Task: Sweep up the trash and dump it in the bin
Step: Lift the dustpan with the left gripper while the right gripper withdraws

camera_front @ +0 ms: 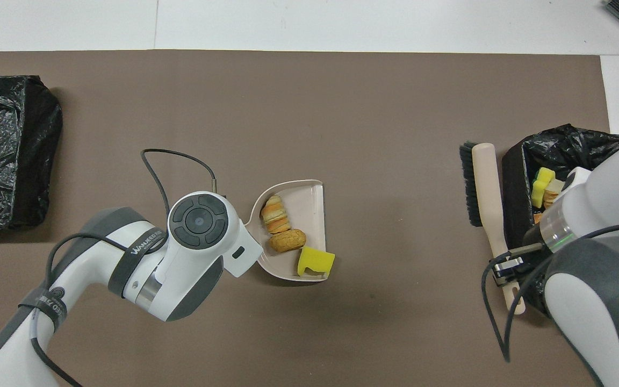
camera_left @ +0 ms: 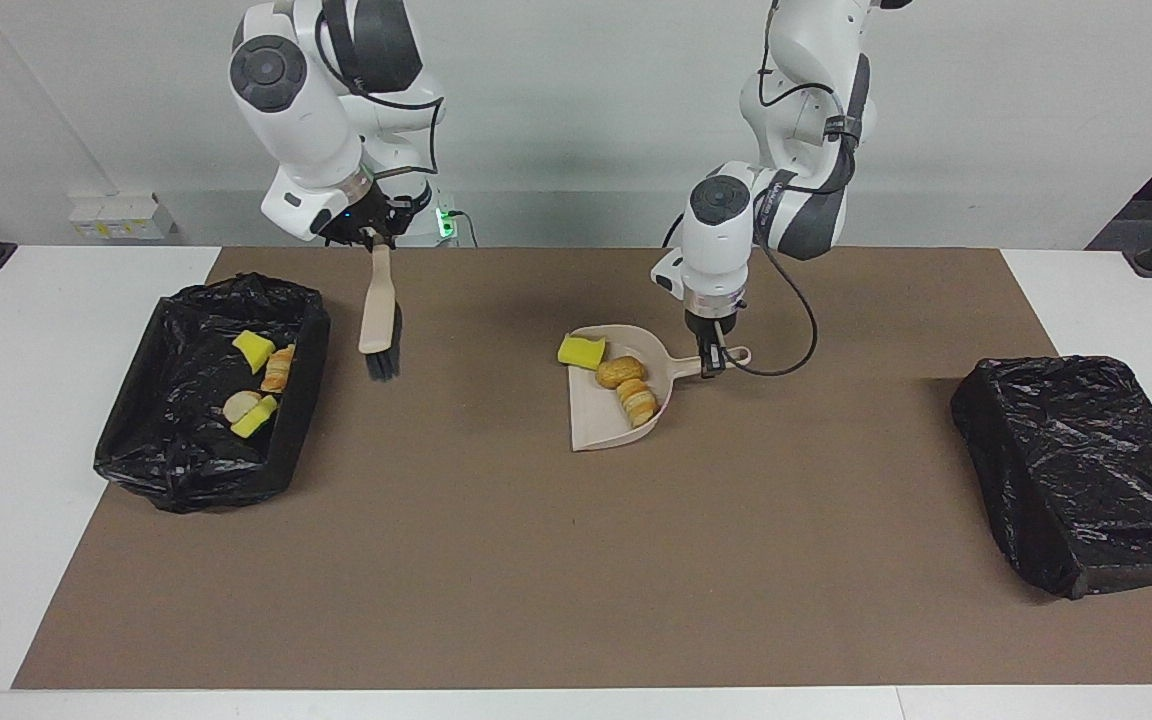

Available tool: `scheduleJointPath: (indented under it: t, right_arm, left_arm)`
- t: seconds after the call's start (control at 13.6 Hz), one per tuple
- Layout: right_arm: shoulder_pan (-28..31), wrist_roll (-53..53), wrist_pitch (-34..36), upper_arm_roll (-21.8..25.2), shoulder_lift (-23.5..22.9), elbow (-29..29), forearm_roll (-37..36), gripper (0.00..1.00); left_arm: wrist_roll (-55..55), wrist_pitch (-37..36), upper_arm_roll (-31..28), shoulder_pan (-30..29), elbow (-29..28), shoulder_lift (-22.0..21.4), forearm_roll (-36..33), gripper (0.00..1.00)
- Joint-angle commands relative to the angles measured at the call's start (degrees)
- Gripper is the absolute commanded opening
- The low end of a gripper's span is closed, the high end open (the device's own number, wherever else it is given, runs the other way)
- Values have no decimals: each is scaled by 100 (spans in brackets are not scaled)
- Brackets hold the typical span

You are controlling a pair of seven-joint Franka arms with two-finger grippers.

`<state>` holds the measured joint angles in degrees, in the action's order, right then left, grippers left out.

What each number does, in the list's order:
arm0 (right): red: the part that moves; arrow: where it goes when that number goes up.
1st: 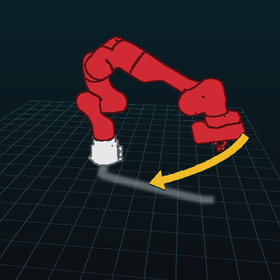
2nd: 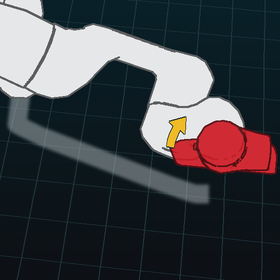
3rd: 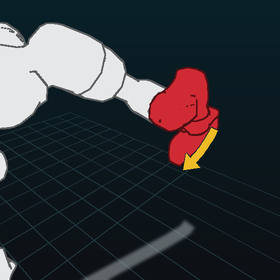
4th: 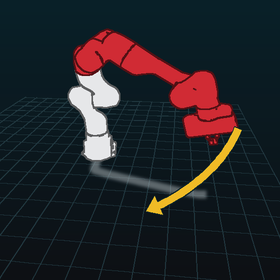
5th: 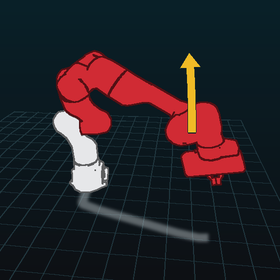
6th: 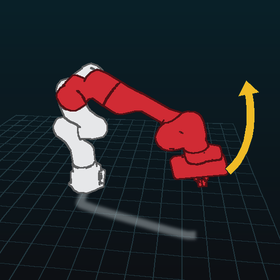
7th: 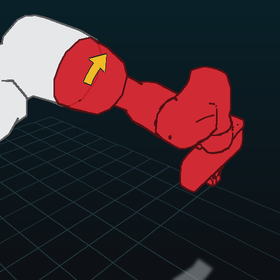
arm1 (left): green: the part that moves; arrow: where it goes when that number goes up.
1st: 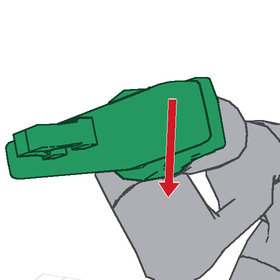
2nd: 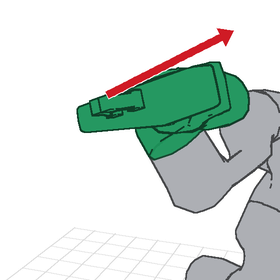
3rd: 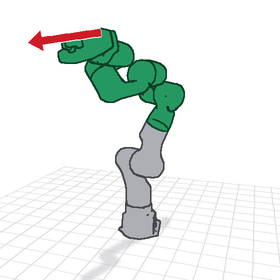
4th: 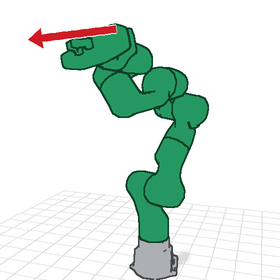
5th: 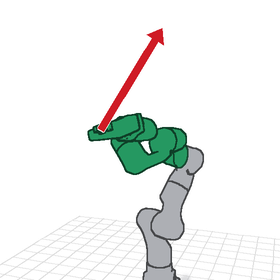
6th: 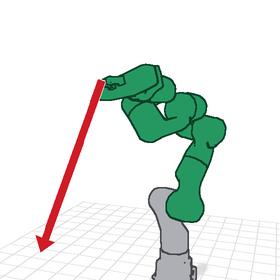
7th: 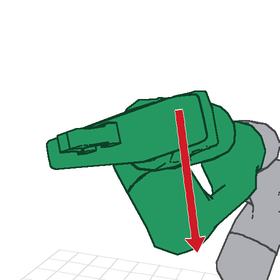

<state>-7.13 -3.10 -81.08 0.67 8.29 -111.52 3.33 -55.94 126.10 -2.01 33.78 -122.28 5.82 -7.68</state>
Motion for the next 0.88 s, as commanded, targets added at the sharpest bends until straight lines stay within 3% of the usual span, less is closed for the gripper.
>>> scheduleJointPath:
  t: [0.0,0.22,0.59,0.81]
  right_arm:
    - [54,-94,-13,-102,111,-405,-52,0]
    - [54,-76,-31,-102,120,-414,-52,0]
    - [-112,108,-57,-146,121,-555,18,0]
    - [-866,1248,-75,-155,33,-695,376,0]
  left_arm:
    - [-293,378,-27,-133,-111,-99,502,0]
    - [-908,441,-27,-405,-94,-169,908,0]
    - [-1741,327,-19,-1152,309,-301,944,0]
    - [-2297,135,-54,-1907,704,-345,944,0]
